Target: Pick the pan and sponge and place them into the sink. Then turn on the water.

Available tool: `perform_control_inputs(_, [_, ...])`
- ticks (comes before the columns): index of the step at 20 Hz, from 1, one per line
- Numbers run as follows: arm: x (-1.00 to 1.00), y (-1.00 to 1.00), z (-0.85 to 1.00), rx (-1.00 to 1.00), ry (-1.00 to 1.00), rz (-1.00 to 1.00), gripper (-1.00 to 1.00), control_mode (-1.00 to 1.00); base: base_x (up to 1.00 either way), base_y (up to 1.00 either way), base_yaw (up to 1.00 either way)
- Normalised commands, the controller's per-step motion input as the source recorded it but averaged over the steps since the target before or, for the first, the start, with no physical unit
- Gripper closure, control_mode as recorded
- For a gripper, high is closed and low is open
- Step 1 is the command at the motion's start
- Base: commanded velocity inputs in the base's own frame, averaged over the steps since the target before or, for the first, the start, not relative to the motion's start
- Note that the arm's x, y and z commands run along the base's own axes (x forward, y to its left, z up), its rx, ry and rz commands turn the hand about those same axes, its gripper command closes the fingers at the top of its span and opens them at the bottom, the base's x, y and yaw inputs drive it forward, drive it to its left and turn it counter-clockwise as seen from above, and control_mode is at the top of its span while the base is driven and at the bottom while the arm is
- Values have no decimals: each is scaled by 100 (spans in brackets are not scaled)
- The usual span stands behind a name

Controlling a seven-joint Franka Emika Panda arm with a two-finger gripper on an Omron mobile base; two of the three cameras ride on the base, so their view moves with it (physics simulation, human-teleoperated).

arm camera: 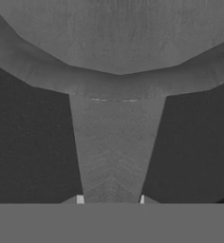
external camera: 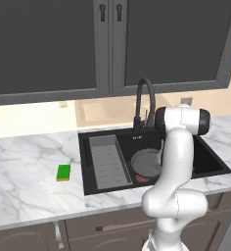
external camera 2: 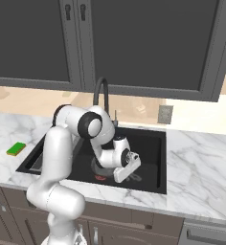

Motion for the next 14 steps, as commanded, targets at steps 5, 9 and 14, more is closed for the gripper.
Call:
perform_control_inputs(5, [0,2,0,0,0,4,-100,-100,0,0,0])
perform_control_inputs(9, [0,0,0,0,0,3,-100,-100,0,0,0])
perform_control_inputs(14, [0,0,6,0,0,1,-100,-100,0,0,0])
